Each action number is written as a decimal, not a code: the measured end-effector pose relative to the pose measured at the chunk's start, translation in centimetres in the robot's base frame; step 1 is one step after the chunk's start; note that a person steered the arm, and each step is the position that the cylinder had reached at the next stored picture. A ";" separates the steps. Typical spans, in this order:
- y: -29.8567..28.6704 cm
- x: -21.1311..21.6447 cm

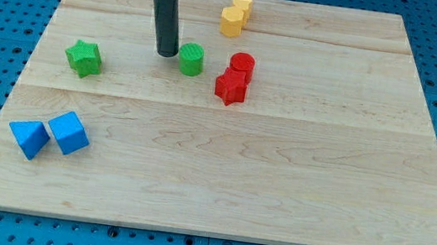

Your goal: Push the green star towards the red star

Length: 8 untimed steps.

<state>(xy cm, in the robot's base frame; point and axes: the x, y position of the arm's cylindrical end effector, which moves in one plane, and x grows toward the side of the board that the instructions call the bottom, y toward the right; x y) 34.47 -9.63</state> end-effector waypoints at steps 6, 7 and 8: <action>-13.1 3.3; -10.6 4.1; -14.6 5.1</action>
<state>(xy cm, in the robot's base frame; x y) 39.57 -24.27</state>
